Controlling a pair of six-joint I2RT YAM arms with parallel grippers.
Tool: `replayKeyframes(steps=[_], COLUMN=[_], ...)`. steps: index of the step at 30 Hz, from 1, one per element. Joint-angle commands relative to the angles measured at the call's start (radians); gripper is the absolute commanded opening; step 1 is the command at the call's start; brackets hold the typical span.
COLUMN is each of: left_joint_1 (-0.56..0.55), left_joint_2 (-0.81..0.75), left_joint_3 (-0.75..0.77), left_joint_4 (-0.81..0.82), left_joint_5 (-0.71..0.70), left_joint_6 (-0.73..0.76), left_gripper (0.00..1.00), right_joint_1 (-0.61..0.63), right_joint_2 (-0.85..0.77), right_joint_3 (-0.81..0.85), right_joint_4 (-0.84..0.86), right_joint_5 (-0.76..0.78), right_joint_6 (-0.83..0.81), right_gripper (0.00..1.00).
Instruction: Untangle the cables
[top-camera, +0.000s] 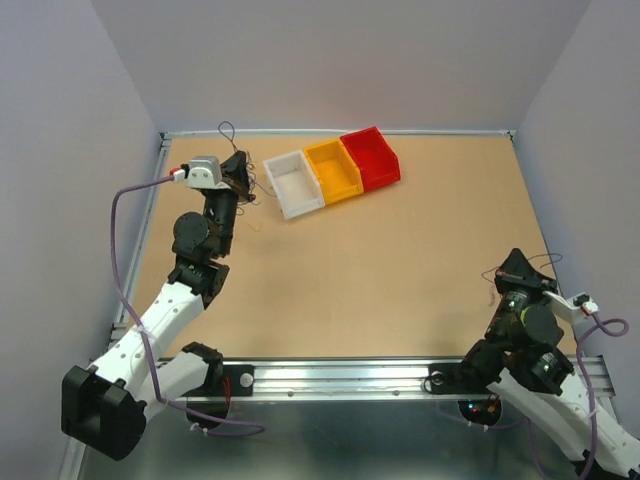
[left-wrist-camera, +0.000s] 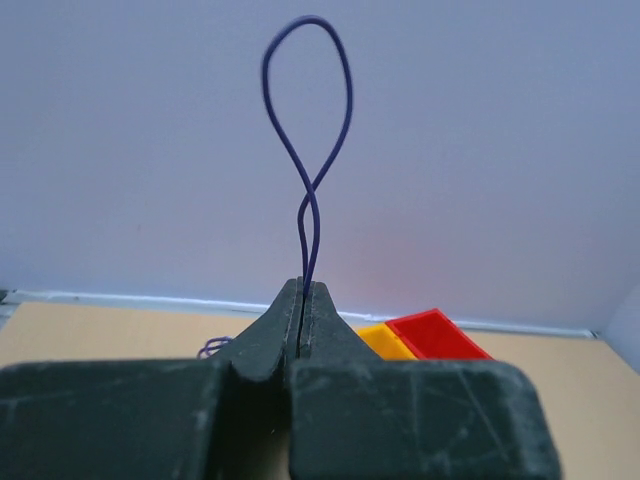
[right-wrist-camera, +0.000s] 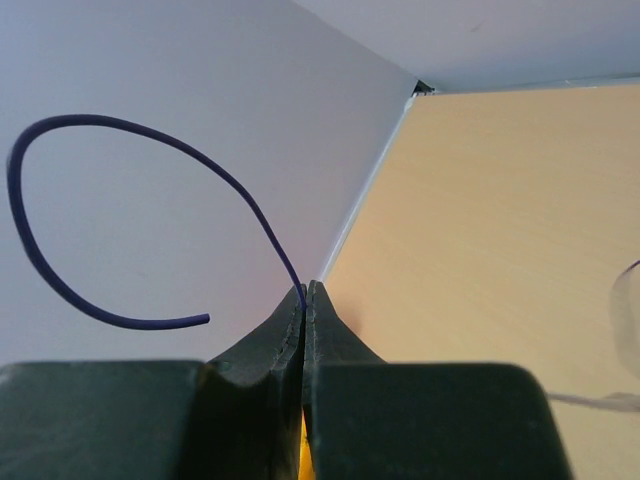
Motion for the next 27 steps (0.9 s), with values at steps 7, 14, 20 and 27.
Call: replayKeyframes(steps=[7,14,20,27], left_joint_1=[-0.006,-0.035,-0.084,-0.125], left_joint_2=[0.007,0.062,0.178,0.292], left_joint_3=[-0.035,-0.035,0.001,0.037], left_joint_4=[0.083,0.082,0.024,-0.046], left_joint_5=[0.544,0.834,0.860,0.877], left_joint_6=[0.127,0.187,0.282,0.391], left_gripper=[0.02,0.07,0.06,0.03], right_joint_1=[0.007,0.007,-0.010,-0.142], right_joint_2=[0.348,0.762,0.980,1.268], right_joint_3=[0.117,0.411,0.731,1.095], right_joint_4=[0.274,0.340,0.346,0.360], right_joint_5=[-0.279,-0.482,-0.536,-0.695], right_joint_6=[-0.329,-0.612,-0.752,-0.821], right_gripper=[0.01,0.00,0.00,0.00])
